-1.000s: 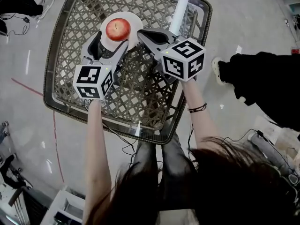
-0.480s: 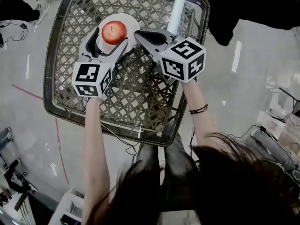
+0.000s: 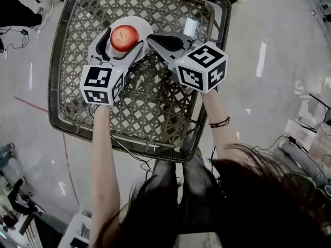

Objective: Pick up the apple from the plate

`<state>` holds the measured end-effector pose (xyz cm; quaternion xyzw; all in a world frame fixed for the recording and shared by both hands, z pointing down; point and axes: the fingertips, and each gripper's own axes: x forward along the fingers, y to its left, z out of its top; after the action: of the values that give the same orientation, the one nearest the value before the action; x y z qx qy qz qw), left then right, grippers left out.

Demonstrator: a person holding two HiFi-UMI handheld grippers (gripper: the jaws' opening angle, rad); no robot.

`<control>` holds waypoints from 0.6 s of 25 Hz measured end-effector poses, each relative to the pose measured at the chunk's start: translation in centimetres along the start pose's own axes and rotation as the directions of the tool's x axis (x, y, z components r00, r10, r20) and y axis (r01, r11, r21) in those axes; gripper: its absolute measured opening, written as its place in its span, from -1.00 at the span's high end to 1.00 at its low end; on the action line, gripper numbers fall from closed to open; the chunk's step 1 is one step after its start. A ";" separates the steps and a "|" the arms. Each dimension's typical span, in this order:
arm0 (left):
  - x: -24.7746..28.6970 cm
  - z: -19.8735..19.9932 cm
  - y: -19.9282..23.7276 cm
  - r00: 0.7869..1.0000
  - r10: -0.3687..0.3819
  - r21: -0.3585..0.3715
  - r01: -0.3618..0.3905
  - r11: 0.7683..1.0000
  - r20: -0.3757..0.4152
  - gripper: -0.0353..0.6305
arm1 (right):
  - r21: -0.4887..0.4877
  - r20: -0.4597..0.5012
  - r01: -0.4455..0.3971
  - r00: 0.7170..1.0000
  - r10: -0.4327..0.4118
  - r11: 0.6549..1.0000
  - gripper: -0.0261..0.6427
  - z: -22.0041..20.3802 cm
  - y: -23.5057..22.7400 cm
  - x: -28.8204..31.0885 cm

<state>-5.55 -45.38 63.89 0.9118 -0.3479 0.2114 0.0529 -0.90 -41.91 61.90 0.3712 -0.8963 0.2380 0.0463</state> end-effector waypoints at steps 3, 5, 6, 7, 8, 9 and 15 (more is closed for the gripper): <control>0.3 -0.1 -0.1 1.000 -0.013 0.000 0.013 1.000 -0.007 -0.36 | 0.000 0.002 0.002 1.000 -0.002 1.000 0.89 0.0 0.0 0.0; 0.5 -0.3 -0.2 1.000 -0.023 -0.001 0.023 1.000 -0.014 -0.36 | 0.003 0.005 0.005 1.000 -0.005 1.000 0.89 0.0 0.0 0.0; 0.6 -0.3 -0.2 1.000 -0.026 -0.002 0.026 1.000 -0.016 -0.36 | 0.005 0.006 0.006 1.000 -0.006 1.000 0.89 0.0 -0.1 0.0; 0.7 -0.4 -0.2 0.999 -0.026 -0.001 0.026 1.000 -0.018 -0.36 | 0.006 0.007 0.007 1.000 -0.007 1.000 0.89 0.0 -0.1 0.0; 0.7 -0.4 -0.2 0.999 -0.027 0.000 0.027 1.000 -0.021 -0.36 | 0.006 0.009 0.007 1.000 -0.007 1.000 0.89 0.0 -0.1 0.0; 0.8 -0.5 -0.2 0.999 -0.027 0.002 0.027 1.000 -0.024 -0.35 | 0.007 0.010 0.007 1.000 -0.008 1.000 0.89 0.0 -0.1 0.0; 0.9 -0.6 -0.1 0.999 -0.022 0.016 0.023 1.000 -0.043 -0.35 | 0.003 0.014 0.010 1.000 -0.010 1.000 0.89 0.1 -0.1 -0.1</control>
<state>-5.07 -45.75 64.82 0.9113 -0.3347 0.2332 0.0553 -0.80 -41.96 61.86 0.3774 -0.8944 0.2367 0.0408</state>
